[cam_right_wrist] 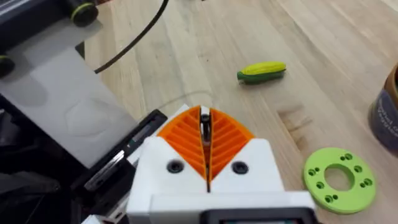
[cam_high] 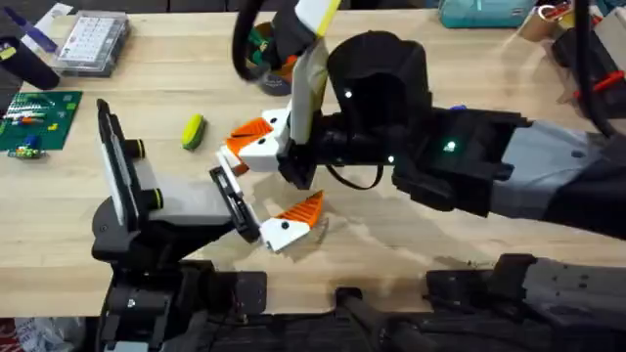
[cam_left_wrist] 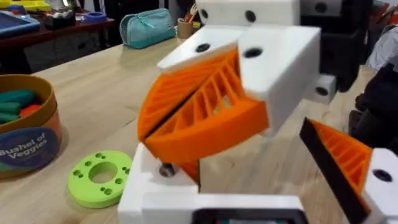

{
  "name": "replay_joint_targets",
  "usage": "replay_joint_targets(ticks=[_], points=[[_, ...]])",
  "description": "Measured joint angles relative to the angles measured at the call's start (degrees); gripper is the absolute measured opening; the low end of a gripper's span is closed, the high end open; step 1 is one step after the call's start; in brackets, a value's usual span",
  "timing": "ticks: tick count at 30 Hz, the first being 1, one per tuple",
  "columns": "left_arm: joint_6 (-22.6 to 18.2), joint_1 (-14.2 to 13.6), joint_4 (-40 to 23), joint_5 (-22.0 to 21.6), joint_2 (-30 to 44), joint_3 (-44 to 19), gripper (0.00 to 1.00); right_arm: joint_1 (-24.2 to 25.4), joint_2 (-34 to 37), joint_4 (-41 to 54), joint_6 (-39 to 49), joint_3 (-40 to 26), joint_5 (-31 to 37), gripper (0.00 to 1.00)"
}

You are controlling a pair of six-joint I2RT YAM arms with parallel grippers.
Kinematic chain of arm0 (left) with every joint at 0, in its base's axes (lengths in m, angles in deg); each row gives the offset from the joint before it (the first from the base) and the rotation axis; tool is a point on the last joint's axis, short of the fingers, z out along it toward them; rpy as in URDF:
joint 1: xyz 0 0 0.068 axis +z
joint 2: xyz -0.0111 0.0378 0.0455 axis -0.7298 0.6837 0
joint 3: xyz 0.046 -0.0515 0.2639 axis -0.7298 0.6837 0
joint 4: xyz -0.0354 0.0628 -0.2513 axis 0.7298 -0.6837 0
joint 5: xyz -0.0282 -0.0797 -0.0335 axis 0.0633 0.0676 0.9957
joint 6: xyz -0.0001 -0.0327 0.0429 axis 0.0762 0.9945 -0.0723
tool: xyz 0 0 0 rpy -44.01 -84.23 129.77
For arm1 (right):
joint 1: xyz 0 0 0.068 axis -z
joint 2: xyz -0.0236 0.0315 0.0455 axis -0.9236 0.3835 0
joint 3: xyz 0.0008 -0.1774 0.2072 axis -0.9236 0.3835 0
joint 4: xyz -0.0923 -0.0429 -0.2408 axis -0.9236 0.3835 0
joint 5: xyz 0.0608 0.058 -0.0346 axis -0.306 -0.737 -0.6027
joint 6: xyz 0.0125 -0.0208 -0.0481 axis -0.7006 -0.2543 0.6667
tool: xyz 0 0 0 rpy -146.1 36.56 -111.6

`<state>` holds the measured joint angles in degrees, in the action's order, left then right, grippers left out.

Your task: Pick up the gripper from the table and insert it into the empty holder that is missing its gripper. Then pick up a screw, insert it into the mounting hole, and use the screwdriver to tighten it. Finally, clean up the table by picking up the vegetable and placing it into the bucket.

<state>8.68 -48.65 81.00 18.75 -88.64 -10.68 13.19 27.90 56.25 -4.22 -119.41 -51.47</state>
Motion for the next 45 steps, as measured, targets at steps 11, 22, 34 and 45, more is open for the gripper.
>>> replay_joint_targets(ticks=[11, 22, 34, 45], points=[[-0.02, 0.0, 0.0, 0.0, 0.0, 0.0, 0.987, 0.0, 0.0, 0.32, -0.11, 0.0, 0.0, 0.003], [0.62, 0.0, -0.07, 0.17, 0.0, 0.0, 0.987, 0.02, -0.02, 3.66, -0.11, 0.0, 0.02, 0.003], [0.92, 0.0, -0.09, 0.25, 0.02, 0.0, 0.987, -0.02, -0.06, 4.08, -0.14, 0.0, -0.43, 0.167], [0.84, 0.0, 0.0, 0.03, 0.0, 0.0, 0.987, 0.55, -0.15, 3.52, -0.09, 0.0, 0.79, 0.888]])
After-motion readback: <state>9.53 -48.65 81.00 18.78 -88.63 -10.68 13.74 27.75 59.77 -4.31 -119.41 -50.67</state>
